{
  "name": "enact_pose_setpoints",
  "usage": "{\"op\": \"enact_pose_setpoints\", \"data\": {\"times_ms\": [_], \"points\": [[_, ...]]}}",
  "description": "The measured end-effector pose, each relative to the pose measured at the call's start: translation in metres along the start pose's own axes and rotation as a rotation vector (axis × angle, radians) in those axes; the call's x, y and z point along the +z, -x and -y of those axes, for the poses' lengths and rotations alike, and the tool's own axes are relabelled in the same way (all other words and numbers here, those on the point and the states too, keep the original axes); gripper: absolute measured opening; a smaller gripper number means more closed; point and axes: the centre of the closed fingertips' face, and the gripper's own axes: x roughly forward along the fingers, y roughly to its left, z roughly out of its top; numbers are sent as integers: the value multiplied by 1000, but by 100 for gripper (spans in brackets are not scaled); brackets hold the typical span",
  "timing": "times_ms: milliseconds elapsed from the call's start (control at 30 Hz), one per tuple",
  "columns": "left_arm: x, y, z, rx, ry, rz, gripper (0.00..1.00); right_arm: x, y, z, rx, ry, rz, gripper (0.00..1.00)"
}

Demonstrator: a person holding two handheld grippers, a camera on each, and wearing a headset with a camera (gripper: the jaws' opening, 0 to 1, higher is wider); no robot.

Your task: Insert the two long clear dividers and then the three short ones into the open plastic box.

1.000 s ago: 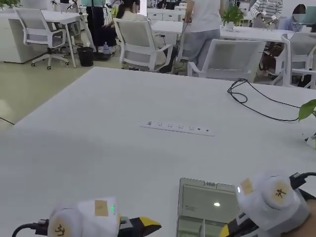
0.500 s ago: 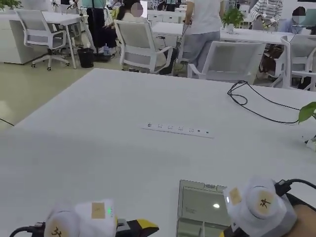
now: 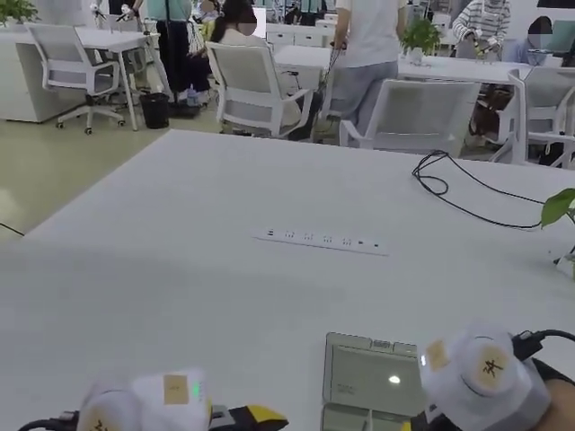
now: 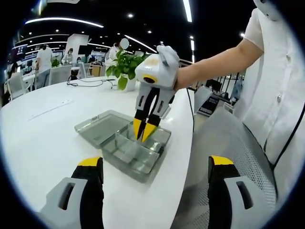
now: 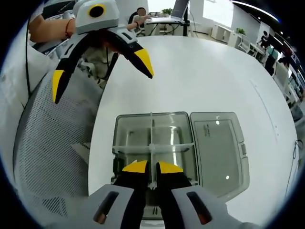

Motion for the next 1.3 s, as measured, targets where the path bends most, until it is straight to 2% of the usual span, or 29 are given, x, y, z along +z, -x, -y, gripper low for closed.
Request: {"op": "enact_pose_setpoints", "data": {"times_ms": [333, 667, 967, 1167, 1300], "points": [[-1, 1, -1, 2, 0, -5, 93, 7, 23, 4, -28, -79, 88, 20], [-4, 2, -4, 14, -5, -10, 98, -2, 48, 0, -52, -103, 120, 32], [-6, 4, -6, 21, -13, -21, 100, -28, 73, -3, -83, -133, 115, 42], [-8, 4, -7, 24, -16, -31, 100, -52, 83, -10, -94, -144, 84, 49], [-8, 4, -7, 24, -19, -36, 100, -74, 89, -15, -97, -153, 54, 51]]}}
